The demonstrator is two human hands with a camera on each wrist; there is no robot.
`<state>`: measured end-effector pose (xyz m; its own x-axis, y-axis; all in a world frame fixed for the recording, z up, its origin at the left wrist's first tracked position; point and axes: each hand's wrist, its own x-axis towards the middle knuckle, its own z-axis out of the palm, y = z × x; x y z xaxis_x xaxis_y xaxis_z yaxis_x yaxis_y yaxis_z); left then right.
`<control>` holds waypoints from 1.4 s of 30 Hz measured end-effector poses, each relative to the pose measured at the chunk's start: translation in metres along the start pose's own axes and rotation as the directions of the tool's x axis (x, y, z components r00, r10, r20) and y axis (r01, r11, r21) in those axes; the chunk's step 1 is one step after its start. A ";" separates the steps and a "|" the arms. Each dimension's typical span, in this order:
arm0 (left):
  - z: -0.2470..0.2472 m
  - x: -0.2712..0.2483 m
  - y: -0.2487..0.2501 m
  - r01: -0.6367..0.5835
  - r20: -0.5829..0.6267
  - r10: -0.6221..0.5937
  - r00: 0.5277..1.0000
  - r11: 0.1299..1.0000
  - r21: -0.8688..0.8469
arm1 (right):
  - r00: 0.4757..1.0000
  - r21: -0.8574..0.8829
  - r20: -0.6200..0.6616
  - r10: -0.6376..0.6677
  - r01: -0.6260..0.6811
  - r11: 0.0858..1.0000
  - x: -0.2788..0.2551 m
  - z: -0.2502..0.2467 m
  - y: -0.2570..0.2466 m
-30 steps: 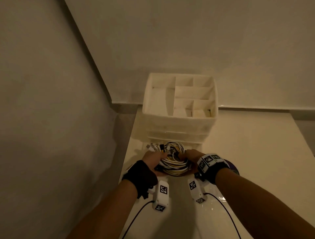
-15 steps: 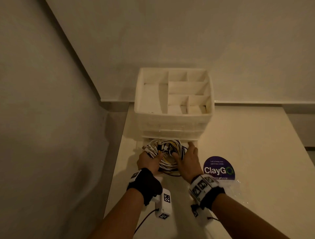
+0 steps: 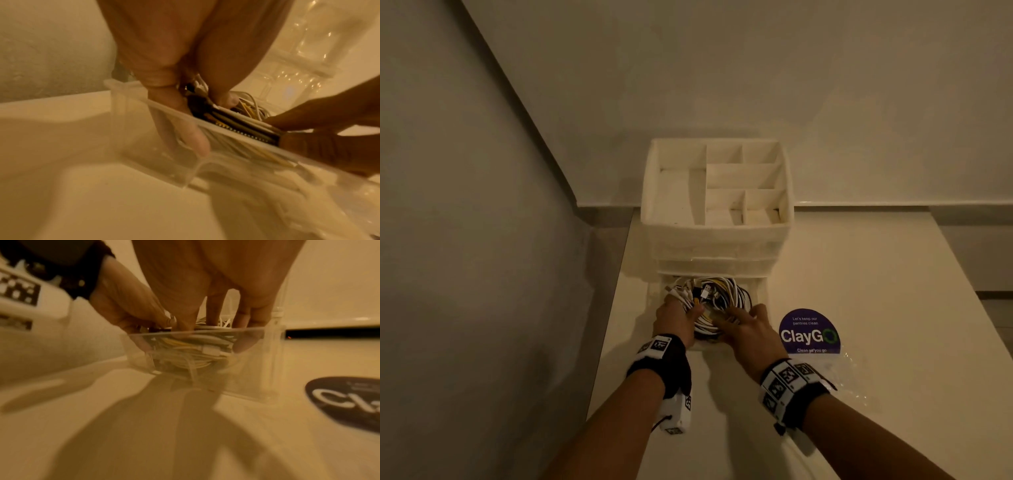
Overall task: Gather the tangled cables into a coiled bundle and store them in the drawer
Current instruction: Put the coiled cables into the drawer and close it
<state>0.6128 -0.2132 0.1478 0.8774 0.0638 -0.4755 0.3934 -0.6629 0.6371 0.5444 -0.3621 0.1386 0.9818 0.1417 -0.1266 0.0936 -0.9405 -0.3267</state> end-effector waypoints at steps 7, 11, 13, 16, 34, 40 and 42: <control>-0.003 0.005 0.006 0.015 0.019 -0.016 1.000 0.999 0.049 | 0.985 0.118 -0.007 0.174 -0.172 0.978 0.006 0.002 -0.017; -0.007 -0.017 0.006 -0.036 -0.145 0.041 0.989 0.999 0.037 | 0.997 0.098 -0.007 0.081 -0.080 0.992 0.010 -0.006 -0.007; -0.005 -0.037 0.004 -0.141 -0.253 0.127 0.959 0.989 -0.037 | 1.000 0.096 0.019 0.021 -0.022 0.995 0.017 -0.008 -0.002; 0.001 -0.054 -0.004 -0.275 -0.332 0.222 0.917 0.954 -0.120 | 0.995 0.063 0.094 -0.043 0.037 0.997 0.024 -0.010 0.006; 0.009 -0.073 -0.062 -0.485 -0.246 0.579 0.778 0.801 0.351 | 0.991 0.045 -0.063 -0.118 0.120 0.992 0.011 0.006 0.002; 0.005 -0.040 -0.040 -0.446 -0.196 0.598 0.777 0.743 0.499 | 0.986 0.069 -0.119 -0.117 0.126 0.990 0.013 0.010 0.001; 0.006 -0.033 -0.026 -0.454 -0.187 0.600 0.778 0.743 0.491 | 0.987 0.071 -0.112 -0.112 0.120 0.990 0.013 0.008 -0.002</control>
<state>0.5725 -0.2030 0.1432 0.9700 -0.2079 0.1258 -0.2411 -0.8880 0.3916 0.5562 -0.3563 0.1298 0.9775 0.2102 0.0165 0.1987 -0.8923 -0.4054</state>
